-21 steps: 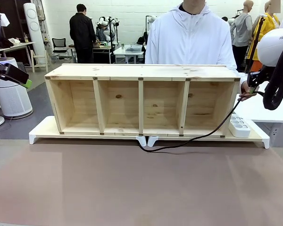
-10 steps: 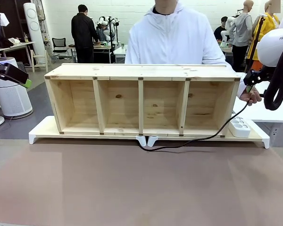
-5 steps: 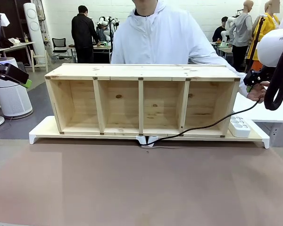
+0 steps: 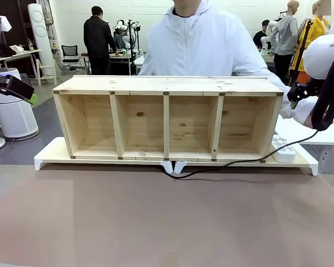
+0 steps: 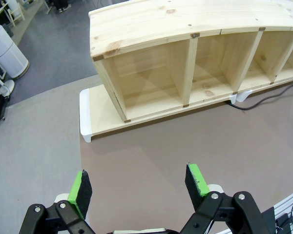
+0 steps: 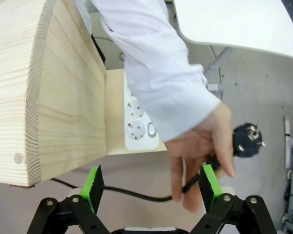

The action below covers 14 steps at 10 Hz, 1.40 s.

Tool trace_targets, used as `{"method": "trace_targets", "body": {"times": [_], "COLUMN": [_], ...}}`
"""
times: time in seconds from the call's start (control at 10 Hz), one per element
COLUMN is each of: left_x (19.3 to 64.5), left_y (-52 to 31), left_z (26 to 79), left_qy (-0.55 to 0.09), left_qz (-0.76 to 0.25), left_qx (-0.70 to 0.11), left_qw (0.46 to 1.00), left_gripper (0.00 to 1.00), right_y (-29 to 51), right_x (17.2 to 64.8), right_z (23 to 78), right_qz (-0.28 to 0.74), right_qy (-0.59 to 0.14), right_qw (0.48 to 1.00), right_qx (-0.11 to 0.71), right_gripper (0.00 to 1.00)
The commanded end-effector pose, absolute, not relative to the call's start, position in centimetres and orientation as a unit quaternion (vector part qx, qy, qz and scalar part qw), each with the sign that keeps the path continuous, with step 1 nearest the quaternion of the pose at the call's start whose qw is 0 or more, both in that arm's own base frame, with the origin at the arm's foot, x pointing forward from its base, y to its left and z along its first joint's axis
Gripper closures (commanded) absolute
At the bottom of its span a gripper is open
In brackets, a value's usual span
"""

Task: Perform cable management.
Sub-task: Release the Power Cable when the human grasps it.

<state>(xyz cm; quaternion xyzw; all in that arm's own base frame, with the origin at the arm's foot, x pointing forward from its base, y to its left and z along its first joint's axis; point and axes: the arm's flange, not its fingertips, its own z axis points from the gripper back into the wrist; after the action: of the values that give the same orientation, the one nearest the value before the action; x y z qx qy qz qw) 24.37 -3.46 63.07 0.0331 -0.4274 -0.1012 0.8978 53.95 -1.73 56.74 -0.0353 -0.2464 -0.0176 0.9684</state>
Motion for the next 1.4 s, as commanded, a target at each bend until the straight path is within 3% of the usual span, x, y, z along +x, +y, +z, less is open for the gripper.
{"method": "trace_targets", "body": {"times": [0.0,1.3], "left_x": [24.48,24.48], "left_y": [-3.47,-3.47], "left_z": [63.11,63.11], "left_qy": [-0.431,-0.431], "left_qz": [-0.1,-0.1], "left_qx": [0.032,0.032], "left_qw": [0.896,0.896], "left_gripper": [0.0,0.0], "right_y": [-1.73,-1.73], "right_x": [53.97,53.97], "right_z": [56.66,56.66], "right_qz": [-0.022,-0.022], "right_qy": [-0.245,-0.245], "right_qw": [0.969,0.969], "right_qx": [-0.029,-0.029], "right_gripper": [0.0,0.0]}}
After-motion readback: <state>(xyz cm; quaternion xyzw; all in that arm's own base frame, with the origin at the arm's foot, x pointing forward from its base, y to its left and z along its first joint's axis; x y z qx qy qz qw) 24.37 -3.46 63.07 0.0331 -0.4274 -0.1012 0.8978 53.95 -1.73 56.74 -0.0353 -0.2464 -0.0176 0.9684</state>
